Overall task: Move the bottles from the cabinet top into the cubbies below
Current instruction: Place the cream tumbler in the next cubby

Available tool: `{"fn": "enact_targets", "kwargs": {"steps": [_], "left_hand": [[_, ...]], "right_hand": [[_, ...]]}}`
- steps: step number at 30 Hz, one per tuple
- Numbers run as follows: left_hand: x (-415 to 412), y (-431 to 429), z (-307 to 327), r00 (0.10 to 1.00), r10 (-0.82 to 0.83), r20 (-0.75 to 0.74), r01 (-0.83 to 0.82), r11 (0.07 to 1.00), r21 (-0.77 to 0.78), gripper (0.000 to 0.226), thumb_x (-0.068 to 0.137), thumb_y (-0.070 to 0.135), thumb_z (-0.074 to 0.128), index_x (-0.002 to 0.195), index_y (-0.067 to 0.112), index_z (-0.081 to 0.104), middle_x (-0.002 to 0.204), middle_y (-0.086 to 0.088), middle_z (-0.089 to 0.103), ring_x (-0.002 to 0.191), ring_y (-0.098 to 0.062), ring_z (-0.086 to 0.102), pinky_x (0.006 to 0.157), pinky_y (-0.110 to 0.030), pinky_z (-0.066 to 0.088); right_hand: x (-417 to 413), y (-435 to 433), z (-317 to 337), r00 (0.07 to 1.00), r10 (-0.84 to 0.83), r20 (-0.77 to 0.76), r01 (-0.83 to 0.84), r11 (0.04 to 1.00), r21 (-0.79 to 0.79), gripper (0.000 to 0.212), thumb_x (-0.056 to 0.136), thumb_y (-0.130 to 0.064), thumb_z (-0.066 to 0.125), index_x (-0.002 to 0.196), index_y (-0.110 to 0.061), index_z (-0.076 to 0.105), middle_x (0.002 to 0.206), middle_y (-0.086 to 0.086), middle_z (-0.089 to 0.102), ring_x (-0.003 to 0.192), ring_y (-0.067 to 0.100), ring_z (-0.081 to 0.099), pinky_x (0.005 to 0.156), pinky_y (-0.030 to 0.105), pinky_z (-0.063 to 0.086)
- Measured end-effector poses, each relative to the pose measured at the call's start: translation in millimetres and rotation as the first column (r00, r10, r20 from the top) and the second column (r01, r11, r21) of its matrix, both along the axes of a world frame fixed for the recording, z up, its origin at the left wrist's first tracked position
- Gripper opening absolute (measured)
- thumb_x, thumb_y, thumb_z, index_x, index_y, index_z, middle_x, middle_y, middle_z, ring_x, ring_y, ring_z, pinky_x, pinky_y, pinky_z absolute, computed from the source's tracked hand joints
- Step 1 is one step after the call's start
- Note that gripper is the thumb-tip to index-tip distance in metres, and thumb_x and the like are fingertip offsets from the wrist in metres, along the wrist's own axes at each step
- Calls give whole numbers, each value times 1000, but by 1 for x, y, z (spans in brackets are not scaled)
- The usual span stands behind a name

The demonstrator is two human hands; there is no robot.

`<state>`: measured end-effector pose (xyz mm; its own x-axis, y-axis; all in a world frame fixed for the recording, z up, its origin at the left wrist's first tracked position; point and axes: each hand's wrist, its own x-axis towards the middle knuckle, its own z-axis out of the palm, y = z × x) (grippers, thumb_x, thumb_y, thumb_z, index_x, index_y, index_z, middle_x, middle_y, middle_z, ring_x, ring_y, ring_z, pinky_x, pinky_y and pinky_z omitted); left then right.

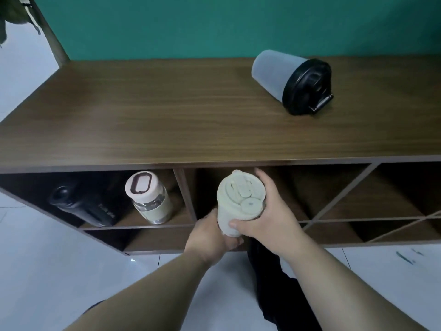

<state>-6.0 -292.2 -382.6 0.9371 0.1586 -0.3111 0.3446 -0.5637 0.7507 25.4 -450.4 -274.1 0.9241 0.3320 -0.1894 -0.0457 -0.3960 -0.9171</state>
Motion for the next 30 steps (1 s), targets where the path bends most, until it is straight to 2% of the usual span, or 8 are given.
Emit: {"fn": "enact_targets", "kwargs": {"steps": [3, 6, 8, 11, 16, 19, 24, 30], "left_hand": [[19, -2, 5, 999, 22, 30, -20, 998, -52, 49, 62, 54, 73, 109, 41, 67, 101, 14, 76, 96, -7, 72, 88, -39, 63], [30, -3, 3, 998, 17, 53, -15, 999, -35, 48, 65, 54, 72, 111, 40, 69, 105, 14, 75, 101, -6, 71, 91, -36, 61], [34, -2, -4, 998, 61, 34, -59, 997, -54, 48, 63, 49, 75, 109, 38, 70, 103, 12, 76, 97, -6, 72, 87, -36, 62], [40, -2, -6, 998, 68, 14, -67, 997, -40, 45, 69, 46, 75, 112, 37, 70, 101, 17, 74, 92, 0, 69, 79, -18, 55], [40, 6, -17, 989, 139, -57, -144, 985, -95, 59, 77, 14, 87, 129, 24, 62, 104, 14, 70, 103, -15, 72, 93, -39, 61], [42, 6, -24, 986, 153, -71, -158, 985, -72, 58, 76, 20, 87, 128, 25, 62, 109, 10, 73, 103, -16, 73, 93, -42, 61], [43, -1, -28, 985, 165, -42, -160, 982, 96, 52, 82, 52, 72, 126, 28, 57, 111, 10, 71, 103, -16, 72, 89, -35, 59], [42, -4, -28, 971, 234, -55, -231, 971, 62, 67, 84, 42, 79, 138, 21, 45, 120, -1, 71, 110, -26, 70, 94, -43, 58]], "right_hand": [[11, 11, -10, 998, -54, 18, 54, 999, 0, 117, 41, -41, 89, 145, -40, 35, 125, -29, 61, 119, -8, 57, 101, 31, 52], [22, 17, -18, 996, -86, 25, 87, 996, -31, 103, 39, -43, 87, 132, -42, 43, 117, -30, 63, 113, -9, 59, 100, 30, 52], [29, 21, -22, 996, -90, 28, 91, 995, -48, 96, 42, -37, 90, 127, -43, 45, 114, -28, 65, 110, -8, 61, 99, 30, 53], [36, 26, -29, 996, -81, 31, 83, 994, -70, 87, 47, -29, 94, 122, -36, 49, 113, -22, 67, 109, -1, 63, 97, 33, 54], [43, 31, -39, 996, -88, 11, 88, 993, -73, 78, 38, -45, 85, 107, -45, 49, 109, -21, 69, 104, -1, 65, 93, 35, 56], [46, 32, -41, 996, -91, 5, 91, 995, -51, 83, 38, -45, 85, 113, -43, 50, 108, -22, 70, 104, -1, 66, 93, 34, 56], [48, 30, -45, 997, -83, 6, 83, 996, -34, 82, 44, -30, 89, 116, -40, 52, 107, -26, 70, 103, -3, 67, 91, 30, 57], [49, 27, -57, 996, -94, 11, 94, 995, -40, 78, 46, -28, 89, 114, -40, 51, 111, -19, 71, 107, 3, 67, 96, 40, 56]]}}
